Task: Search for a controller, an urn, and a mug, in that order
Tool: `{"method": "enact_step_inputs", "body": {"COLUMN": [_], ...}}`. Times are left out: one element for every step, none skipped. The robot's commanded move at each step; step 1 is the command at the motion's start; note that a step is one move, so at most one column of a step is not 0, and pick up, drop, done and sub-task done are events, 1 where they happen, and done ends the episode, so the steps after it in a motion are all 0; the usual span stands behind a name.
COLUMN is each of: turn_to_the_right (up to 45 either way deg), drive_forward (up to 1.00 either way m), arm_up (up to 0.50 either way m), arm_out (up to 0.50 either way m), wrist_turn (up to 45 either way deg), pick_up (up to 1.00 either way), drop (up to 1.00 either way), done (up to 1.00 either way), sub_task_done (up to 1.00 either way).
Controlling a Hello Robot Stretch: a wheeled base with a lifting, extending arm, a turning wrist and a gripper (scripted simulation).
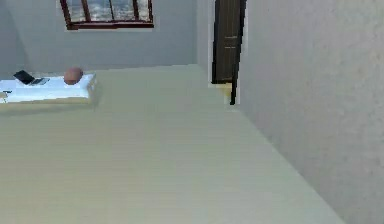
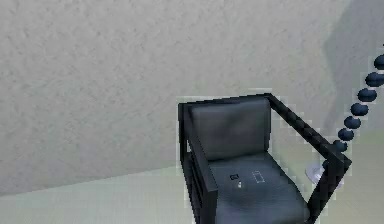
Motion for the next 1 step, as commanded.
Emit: {"method": "enact_step_inputs", "body": {"turn_to_the_right": [3.0], "drive_forward": [0.00], "arm_up": [0.00], "arm_out": [0.00], "wrist_turn": [0.0], "pick_up": [0.00], "drop": [0.00], "done": [0.00], "sub_task_done": [0.00]}}
